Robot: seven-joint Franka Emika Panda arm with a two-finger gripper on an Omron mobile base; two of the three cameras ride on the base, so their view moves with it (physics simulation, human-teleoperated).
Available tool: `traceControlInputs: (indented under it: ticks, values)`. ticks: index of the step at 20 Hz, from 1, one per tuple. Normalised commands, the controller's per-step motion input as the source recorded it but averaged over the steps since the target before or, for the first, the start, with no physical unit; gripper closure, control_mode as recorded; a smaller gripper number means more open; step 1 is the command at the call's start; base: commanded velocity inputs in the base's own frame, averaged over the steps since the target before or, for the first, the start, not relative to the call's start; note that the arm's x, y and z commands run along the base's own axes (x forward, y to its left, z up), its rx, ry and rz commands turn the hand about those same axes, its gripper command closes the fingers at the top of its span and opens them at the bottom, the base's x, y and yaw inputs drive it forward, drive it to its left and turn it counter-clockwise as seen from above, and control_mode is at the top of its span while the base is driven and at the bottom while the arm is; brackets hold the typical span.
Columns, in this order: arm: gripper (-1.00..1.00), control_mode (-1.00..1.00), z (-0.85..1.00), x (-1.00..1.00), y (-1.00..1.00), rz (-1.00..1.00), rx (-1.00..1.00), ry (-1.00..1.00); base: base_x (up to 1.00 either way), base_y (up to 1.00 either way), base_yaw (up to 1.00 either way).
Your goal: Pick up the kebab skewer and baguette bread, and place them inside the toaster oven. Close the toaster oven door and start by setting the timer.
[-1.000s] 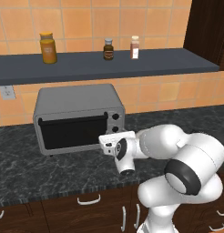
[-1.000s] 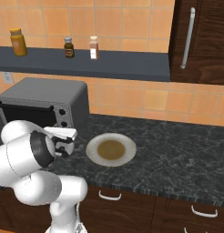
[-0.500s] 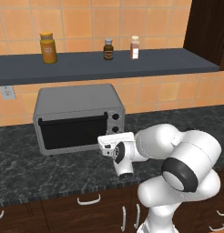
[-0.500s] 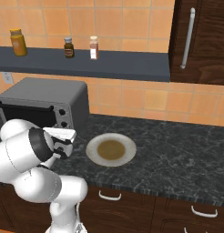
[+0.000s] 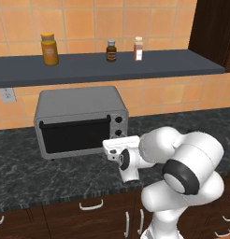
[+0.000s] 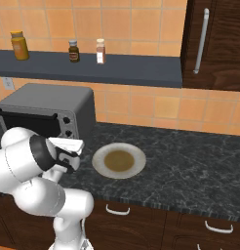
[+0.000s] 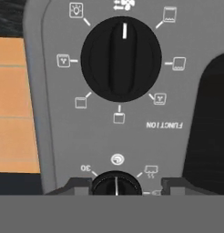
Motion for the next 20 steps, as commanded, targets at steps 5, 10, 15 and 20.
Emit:
traceControlInputs:
  ticks: [5,10,15,20]
  values:
    - [1.00,-1.00,0.45,0.00,-0.01,-0.05,0.00,-0.02,0.00,0.00,0.00]
    - [1.00,-1.00,0.41,0.00,0.00,-0.05,0.00,0.00,0.00,0.00,0.00]
    - [1.00,-1.00,0.48,-0.03,0.00,-0.05,0.00,0.00,0.00,0.00,0.00]
    - [1.00,-1.00,0.39,-0.07,0.00,-0.06,0.00,0.00,0.00,0.00,0.00]
